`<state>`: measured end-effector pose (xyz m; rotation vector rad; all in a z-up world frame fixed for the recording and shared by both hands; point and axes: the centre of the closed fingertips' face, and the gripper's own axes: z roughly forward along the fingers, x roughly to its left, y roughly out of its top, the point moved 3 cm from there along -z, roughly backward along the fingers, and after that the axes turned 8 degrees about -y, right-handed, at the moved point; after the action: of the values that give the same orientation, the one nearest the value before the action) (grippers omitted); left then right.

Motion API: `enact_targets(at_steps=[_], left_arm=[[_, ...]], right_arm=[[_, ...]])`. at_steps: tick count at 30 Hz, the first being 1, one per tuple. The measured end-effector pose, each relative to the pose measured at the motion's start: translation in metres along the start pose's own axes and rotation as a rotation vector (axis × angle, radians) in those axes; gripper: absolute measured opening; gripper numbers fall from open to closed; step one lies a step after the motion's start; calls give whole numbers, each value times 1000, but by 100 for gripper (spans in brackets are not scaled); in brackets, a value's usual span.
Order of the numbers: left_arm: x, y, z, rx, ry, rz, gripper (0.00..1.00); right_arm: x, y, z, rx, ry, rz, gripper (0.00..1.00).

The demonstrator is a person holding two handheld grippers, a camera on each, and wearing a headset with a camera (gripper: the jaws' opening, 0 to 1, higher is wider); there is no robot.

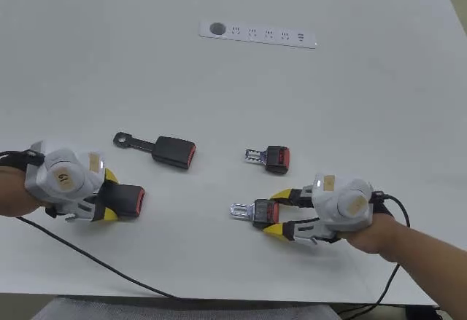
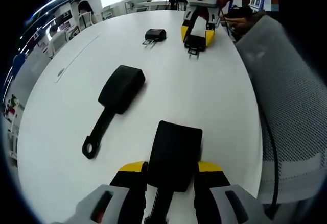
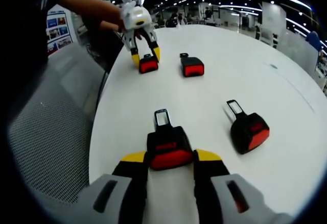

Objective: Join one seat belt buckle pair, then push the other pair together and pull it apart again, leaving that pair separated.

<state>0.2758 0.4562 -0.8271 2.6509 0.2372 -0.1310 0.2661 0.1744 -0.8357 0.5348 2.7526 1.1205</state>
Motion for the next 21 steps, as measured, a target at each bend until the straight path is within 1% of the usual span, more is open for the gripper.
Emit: enact_targets(at_steps=[6,8,14,17,18,21], left_arm=[[0,0,0,5,-5,-7,37],[0,1,0,9,-5,-1,37],[1,0,0,10,-6,-7,38],[1,0,0,10,-6,-19,38],[1,0,0,11,-7,-18,38],[1,0,0,17,-7,-15,38]], right_arm=[[3,7,8,-14,-2,0,36],[5,10,11,-16,-1,0,36],[11,25,25,-40,19,3,36],[13,30,32,-38,18,8,36],[16,34,35,-47,23,-1,36],[18,39,40,-52,34,3,36]])
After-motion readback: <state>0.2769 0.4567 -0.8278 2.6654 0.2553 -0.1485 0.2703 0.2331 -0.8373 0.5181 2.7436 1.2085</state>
